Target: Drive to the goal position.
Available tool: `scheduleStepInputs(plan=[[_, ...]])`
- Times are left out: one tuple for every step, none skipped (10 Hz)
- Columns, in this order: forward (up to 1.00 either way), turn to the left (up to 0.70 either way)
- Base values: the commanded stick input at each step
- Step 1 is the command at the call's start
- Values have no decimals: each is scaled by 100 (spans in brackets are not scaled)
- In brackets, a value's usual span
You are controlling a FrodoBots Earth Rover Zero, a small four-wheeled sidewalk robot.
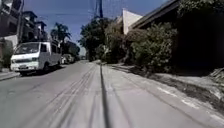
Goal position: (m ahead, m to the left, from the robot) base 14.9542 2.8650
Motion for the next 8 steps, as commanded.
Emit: scheduleStepInputs(plan=[[70,35],[70,30],[70,23],[70,16],[70,9],[70,2],[70,2],[70,2]])
